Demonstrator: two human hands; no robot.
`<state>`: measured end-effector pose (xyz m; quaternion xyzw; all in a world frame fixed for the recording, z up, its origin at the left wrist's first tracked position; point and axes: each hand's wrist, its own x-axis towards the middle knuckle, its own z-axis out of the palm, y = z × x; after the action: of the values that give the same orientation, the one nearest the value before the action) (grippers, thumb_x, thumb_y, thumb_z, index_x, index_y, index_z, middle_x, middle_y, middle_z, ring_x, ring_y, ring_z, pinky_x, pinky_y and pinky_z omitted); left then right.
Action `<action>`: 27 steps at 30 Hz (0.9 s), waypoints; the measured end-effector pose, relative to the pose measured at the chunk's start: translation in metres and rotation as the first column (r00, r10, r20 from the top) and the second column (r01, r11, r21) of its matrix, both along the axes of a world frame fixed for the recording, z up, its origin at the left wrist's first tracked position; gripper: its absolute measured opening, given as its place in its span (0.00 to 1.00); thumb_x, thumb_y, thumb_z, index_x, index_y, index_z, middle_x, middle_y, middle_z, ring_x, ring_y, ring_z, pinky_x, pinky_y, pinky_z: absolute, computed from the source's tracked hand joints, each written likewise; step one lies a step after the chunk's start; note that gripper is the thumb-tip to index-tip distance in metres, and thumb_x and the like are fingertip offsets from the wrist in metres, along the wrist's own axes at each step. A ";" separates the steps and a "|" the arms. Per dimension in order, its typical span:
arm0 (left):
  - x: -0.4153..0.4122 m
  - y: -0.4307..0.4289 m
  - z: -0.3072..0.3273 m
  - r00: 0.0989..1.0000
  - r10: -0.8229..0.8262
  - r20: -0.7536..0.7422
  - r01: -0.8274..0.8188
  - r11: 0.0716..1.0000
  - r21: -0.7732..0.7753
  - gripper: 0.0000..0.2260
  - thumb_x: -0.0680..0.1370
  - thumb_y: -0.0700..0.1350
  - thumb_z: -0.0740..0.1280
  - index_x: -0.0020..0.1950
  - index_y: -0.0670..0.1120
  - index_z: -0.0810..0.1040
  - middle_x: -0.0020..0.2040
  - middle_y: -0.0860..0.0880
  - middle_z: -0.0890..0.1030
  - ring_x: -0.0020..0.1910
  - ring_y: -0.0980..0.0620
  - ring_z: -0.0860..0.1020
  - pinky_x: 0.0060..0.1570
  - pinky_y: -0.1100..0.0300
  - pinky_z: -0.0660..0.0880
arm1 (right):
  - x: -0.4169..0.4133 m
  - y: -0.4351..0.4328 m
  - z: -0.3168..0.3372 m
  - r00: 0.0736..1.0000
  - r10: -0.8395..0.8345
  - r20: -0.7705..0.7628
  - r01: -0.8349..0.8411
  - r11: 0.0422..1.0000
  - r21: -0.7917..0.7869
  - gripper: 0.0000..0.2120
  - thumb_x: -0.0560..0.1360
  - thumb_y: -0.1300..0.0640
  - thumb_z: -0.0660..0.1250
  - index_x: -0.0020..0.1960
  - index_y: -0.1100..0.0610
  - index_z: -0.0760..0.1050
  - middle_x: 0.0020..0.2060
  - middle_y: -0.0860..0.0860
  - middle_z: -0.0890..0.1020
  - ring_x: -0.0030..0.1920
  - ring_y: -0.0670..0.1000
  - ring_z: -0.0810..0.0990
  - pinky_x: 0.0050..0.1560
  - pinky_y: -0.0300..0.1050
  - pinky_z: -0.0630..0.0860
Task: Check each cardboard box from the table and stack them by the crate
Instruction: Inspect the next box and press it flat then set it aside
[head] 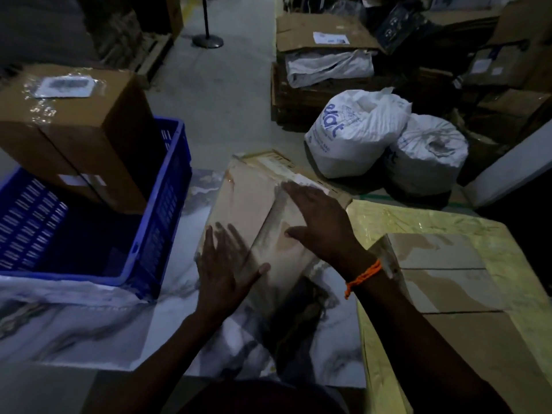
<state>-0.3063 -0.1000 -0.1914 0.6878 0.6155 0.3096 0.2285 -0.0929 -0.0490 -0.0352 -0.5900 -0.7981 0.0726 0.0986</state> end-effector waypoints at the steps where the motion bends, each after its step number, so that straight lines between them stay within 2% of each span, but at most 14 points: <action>1: -0.007 0.003 0.012 0.998 -0.008 0.061 0.004 0.998 0.065 0.53 0.73 0.73 0.64 0.84 0.44 0.42 0.84 0.47 0.40 0.83 0.48 0.41 0.77 0.33 0.49 | -0.002 -0.002 0.000 0.999 0.037 0.026 -0.037 0.999 0.006 0.46 0.70 0.51 0.80 0.82 0.52 0.60 0.79 0.52 0.67 0.77 0.55 0.66 0.74 0.51 0.63; 2: -0.013 0.007 0.025 0.996 -0.022 0.090 0.008 0.988 0.152 0.52 0.73 0.70 0.66 0.83 0.42 0.45 0.84 0.46 0.40 0.83 0.48 0.42 0.77 0.34 0.51 | -0.002 -0.005 -0.002 0.997 0.071 0.041 -0.073 0.997 0.031 0.47 0.68 0.52 0.81 0.81 0.53 0.62 0.78 0.53 0.68 0.76 0.56 0.69 0.73 0.51 0.65; 4: -0.024 0.019 0.051 0.997 -0.047 0.056 0.027 0.947 0.321 0.49 0.75 0.66 0.68 0.82 0.39 0.51 0.84 0.42 0.43 0.83 0.44 0.45 0.78 0.36 0.53 | 0.003 -0.010 -0.010 0.988 0.143 0.060 -0.149 0.982 0.115 0.48 0.64 0.52 0.84 0.79 0.54 0.67 0.75 0.54 0.73 0.73 0.57 0.74 0.70 0.54 0.71; 6: -0.032 0.035 0.073 0.996 -0.086 -0.037 0.093 0.906 0.412 0.43 0.76 0.63 0.69 0.81 0.39 0.58 0.83 0.40 0.49 0.83 0.41 0.47 0.79 0.39 0.51 | 0.009 -0.015 -0.016 0.971 0.221 0.087 -0.233 0.958 0.166 0.47 0.62 0.54 0.85 0.77 0.55 0.69 0.74 0.53 0.74 0.72 0.57 0.75 0.68 0.57 0.74; 8: -0.035 0.048 0.084 0.970 -0.150 -0.188 0.222 0.863 0.454 0.33 0.78 0.61 0.69 0.77 0.44 0.69 0.82 0.42 0.59 0.82 0.41 0.51 0.78 0.38 0.52 | 0.015 -0.020 -0.020 0.951 0.289 0.106 -0.305 0.935 0.179 0.45 0.62 0.58 0.84 0.76 0.54 0.70 0.74 0.52 0.74 0.73 0.55 0.73 0.70 0.56 0.71; 10: -0.034 0.054 0.084 0.922 -0.241 -0.305 0.363 0.812 0.457 0.25 0.81 0.60 0.65 0.72 0.47 0.76 0.77 0.44 0.70 0.80 0.40 0.60 0.75 0.36 0.60 | 0.022 -0.023 -0.022 0.944 0.315 0.097 -0.328 0.929 0.174 0.43 0.63 0.62 0.83 0.75 0.53 0.71 0.74 0.51 0.74 0.74 0.54 0.72 0.72 0.54 0.68; 12: -0.030 0.051 0.078 0.904 -0.275 -0.327 0.407 0.790 0.459 0.22 0.82 0.59 0.62 0.70 0.47 0.78 0.73 0.46 0.75 0.76 0.41 0.67 0.73 0.39 0.65 | 0.029 -0.025 -0.025 0.946 0.318 0.063 -0.324 0.931 0.170 0.38 0.66 0.63 0.81 0.73 0.53 0.73 0.73 0.51 0.75 0.74 0.54 0.71 0.74 0.54 0.66; 16: -0.024 0.033 0.069 0.917 -0.235 -0.322 0.367 0.814 0.450 0.21 0.82 0.58 0.63 0.71 0.49 0.77 0.73 0.48 0.75 0.74 0.42 0.70 0.75 0.39 0.61 | 0.029 -0.035 -0.028 0.954 0.296 -0.047 -0.283 0.941 0.187 0.22 0.76 0.49 0.74 0.68 0.54 0.77 0.69 0.51 0.79 0.72 0.52 0.74 0.73 0.50 0.69; 18: -0.024 0.020 0.072 0.916 -0.219 -0.336 0.360 0.817 0.450 0.21 0.81 0.58 0.63 0.69 0.49 0.79 0.70 0.49 0.77 0.72 0.42 0.73 0.74 0.35 0.61 | 0.023 -0.042 -0.029 0.948 0.281 -0.147 -0.243 0.942 0.232 0.14 0.78 0.49 0.73 0.60 0.55 0.81 0.61 0.51 0.83 0.64 0.51 0.79 0.66 0.47 0.73; 20: -0.022 0.013 0.080 0.915 -0.198 -0.351 0.349 0.826 0.444 0.19 0.81 0.60 0.63 0.64 0.50 0.83 0.66 0.51 0.81 0.67 0.45 0.76 0.72 0.33 0.62 | 0.014 -0.045 -0.027 0.948 0.266 -0.177 -0.212 0.938 0.273 0.08 0.79 0.53 0.72 0.54 0.56 0.82 0.52 0.51 0.85 0.54 0.51 0.80 0.55 0.49 0.75; 23: -0.017 0.019 0.101 0.918 -0.210 -0.337 0.336 0.864 0.376 0.17 0.81 0.59 0.63 0.58 0.51 0.86 0.60 0.52 0.84 0.60 0.48 0.79 0.67 0.44 0.69 | 0.001 -0.040 -0.028 0.967 0.205 -0.152 -0.156 0.946 0.283 0.10 0.80 0.53 0.68 0.57 0.56 0.81 0.50 0.52 0.84 0.51 0.52 0.79 0.51 0.51 0.76; 25: -0.009 0.031 0.115 0.920 -0.228 -0.320 0.328 0.894 0.306 0.17 0.82 0.56 0.62 0.62 0.49 0.83 0.63 0.49 0.82 0.62 0.47 0.78 0.60 0.51 0.73 | -0.009 -0.031 -0.028 0.976 0.131 -0.172 -0.082 0.960 0.267 0.16 0.81 0.50 0.66 0.64 0.57 0.79 0.58 0.55 0.82 0.58 0.54 0.78 0.56 0.51 0.76; 27: 0.000 0.041 0.121 0.917 -0.230 -0.327 0.317 0.917 0.242 0.18 0.82 0.51 0.64 0.70 0.47 0.77 0.70 0.46 0.77 0.68 0.45 0.74 0.61 0.51 0.74 | -0.019 -0.020 -0.028 0.978 0.041 -0.203 0.001 0.979 0.205 0.21 0.82 0.46 0.62 0.70 0.57 0.76 0.67 0.57 0.78 0.67 0.56 0.75 0.64 0.53 0.74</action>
<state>-0.3065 -0.0585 -0.0700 0.8319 0.4868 0.2562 0.0734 -0.1121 -0.0695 -0.0629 -0.5580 -0.7926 0.0523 0.2402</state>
